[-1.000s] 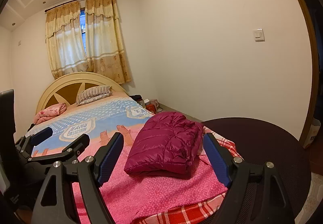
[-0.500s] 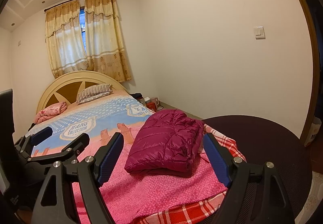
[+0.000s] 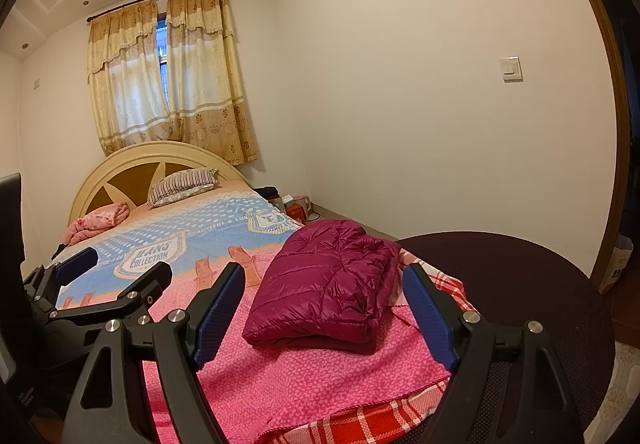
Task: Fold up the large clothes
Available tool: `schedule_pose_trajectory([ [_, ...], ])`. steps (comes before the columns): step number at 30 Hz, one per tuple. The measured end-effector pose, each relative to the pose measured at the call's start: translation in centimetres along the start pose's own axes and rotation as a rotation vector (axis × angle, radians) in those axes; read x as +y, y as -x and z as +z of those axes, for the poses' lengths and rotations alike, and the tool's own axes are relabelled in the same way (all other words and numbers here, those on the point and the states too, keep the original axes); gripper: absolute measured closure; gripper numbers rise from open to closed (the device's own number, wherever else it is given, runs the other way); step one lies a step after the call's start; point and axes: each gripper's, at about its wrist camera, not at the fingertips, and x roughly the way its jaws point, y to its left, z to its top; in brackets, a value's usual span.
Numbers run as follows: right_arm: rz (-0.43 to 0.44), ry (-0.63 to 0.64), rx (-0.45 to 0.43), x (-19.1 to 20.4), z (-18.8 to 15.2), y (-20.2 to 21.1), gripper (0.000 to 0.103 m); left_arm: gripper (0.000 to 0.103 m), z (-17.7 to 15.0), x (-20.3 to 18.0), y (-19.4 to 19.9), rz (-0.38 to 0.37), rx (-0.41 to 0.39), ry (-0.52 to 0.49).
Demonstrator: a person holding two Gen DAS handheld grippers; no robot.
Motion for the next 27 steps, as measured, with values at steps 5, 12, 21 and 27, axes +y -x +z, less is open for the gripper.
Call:
schedule_pose_trajectory([
  [5,-0.007,0.008,-0.003,0.2,-0.2,0.0,0.022,0.0,0.1,0.1,-0.4,0.016,0.007,0.004],
  [12,-0.011,0.013,-0.001,0.3,-0.3,-0.1,0.022,0.0,0.1,0.6,-1.3,0.029,0.031,0.019],
  [21,-0.013,0.017,0.014,0.6,-0.5,-0.2,0.022,0.0,-0.3,0.4,-1.2,-0.019,0.023,0.01],
  [27,-0.015,0.013,0.02,0.7,-0.6,-0.2,0.022,0.0,-0.2,0.3,-1.4,-0.009,0.031,0.012],
])
